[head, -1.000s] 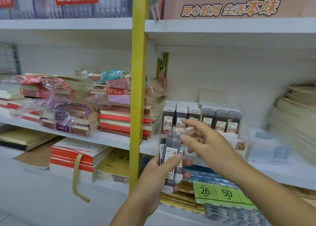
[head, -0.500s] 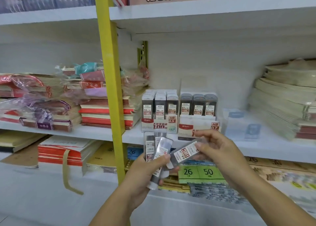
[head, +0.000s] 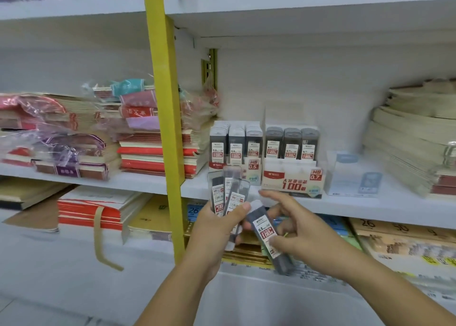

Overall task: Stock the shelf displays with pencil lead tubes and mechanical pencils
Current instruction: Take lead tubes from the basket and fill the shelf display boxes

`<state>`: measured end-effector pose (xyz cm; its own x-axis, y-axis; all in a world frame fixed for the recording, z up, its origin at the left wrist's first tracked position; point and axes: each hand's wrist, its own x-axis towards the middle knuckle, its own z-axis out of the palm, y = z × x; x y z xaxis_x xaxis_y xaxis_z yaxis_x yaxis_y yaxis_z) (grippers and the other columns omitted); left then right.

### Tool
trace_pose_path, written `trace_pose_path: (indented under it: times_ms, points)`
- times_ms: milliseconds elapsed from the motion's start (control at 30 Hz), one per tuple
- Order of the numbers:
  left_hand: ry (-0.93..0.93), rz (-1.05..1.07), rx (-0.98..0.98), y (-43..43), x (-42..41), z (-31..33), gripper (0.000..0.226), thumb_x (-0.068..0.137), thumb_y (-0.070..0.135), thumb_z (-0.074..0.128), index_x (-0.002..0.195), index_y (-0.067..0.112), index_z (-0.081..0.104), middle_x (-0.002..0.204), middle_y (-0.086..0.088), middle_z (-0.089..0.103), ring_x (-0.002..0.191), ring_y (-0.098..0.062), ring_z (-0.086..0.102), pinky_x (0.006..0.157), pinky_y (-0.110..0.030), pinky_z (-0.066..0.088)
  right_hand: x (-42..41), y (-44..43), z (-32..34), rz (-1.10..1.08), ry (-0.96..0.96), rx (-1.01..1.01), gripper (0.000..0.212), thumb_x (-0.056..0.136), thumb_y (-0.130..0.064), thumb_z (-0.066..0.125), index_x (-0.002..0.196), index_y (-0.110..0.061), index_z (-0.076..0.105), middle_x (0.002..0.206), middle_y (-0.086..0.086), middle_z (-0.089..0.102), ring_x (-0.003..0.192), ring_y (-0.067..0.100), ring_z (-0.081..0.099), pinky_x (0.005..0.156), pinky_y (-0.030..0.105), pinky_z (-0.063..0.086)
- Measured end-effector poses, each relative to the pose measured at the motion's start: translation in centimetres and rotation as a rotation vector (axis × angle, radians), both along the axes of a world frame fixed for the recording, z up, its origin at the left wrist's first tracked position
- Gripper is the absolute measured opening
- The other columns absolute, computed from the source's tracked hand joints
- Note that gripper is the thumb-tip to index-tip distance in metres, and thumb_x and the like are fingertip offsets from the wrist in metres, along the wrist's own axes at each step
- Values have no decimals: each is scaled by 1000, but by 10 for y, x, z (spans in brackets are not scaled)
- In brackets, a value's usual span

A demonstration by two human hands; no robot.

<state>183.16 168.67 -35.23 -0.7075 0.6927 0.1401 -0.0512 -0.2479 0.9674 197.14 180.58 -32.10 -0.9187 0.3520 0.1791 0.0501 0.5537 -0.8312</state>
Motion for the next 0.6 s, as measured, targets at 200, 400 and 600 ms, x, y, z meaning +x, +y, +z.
trace_pose_path:
  times_ms: [200,400,600]
  points:
    - [-143,147,146,-17,-30,17,16,94,27,68,109,22,67,92,-2,79,62,-9,66,44,-21,47,-37,-1,76,-52,497,70,52,88,0,65,112,-44,53,106,-7,70,88,9,72,69,20,57]
    - [-209,142,178,-28,-51,15,15,94,17,61,106,24,66,93,-7,78,63,-11,67,42,-21,44,-80,8,122,-209,486,643,35,90,-18,66,110,-42,50,92,-18,63,79,-3,61,67,10,46]
    - [-141,105,169,-28,-58,11,18,96,21,63,111,30,64,97,-2,79,76,-12,75,50,-26,52,-103,19,109,-198,286,784,41,87,-21,68,121,-37,52,99,-21,57,87,0,59,79,22,50]
